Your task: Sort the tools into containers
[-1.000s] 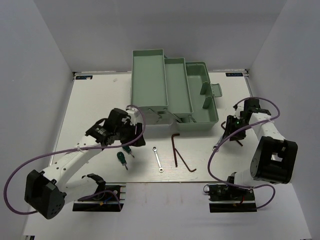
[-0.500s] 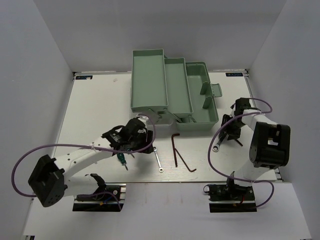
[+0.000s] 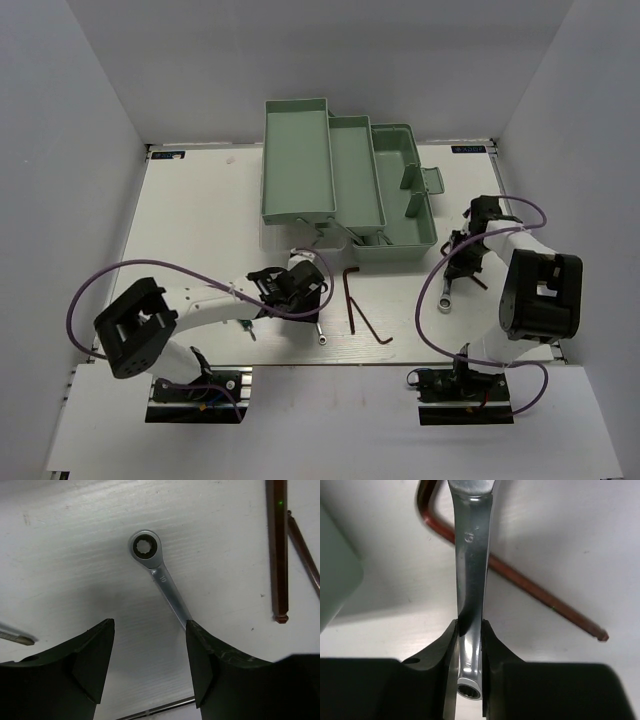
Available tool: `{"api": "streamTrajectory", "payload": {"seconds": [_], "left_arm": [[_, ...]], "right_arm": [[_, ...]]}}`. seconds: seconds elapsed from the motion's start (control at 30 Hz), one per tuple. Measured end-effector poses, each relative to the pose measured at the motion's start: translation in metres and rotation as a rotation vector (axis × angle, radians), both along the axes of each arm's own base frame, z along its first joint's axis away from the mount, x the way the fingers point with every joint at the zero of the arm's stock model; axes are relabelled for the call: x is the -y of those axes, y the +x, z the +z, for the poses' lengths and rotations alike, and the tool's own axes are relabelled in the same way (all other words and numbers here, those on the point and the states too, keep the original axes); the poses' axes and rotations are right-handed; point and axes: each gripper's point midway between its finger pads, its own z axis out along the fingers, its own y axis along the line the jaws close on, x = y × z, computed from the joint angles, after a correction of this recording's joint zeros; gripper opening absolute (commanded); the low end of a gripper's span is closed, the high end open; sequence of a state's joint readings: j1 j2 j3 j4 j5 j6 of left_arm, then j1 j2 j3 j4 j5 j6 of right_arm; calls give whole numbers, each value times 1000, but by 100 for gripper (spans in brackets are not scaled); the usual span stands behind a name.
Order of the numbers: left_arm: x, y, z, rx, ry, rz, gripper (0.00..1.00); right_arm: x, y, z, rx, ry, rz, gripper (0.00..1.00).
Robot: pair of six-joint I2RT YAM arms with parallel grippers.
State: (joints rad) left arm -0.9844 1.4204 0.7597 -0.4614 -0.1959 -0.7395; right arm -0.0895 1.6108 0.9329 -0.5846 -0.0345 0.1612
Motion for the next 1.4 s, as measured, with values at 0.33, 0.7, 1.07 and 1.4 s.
{"api": "streamTrajectory", "payload": {"seconds": [0.33, 0.7, 1.07, 1.4], "left_arm": [[32, -3, -13, -3, 20, 13, 70], [56, -5, -12, 16, 12, 54, 71], [54, -10, -13, 26, 21, 115, 71], [55, -11, -14, 31, 44, 142, 66]], "right_arm": [[-2, -1, 66, 169, 0, 76, 0], [-27, 32, 134, 321, 120, 217, 0], [-109, 168, 174, 394, 346, 355, 5], [-155, 171, 134, 280, 350, 421, 65]]}}
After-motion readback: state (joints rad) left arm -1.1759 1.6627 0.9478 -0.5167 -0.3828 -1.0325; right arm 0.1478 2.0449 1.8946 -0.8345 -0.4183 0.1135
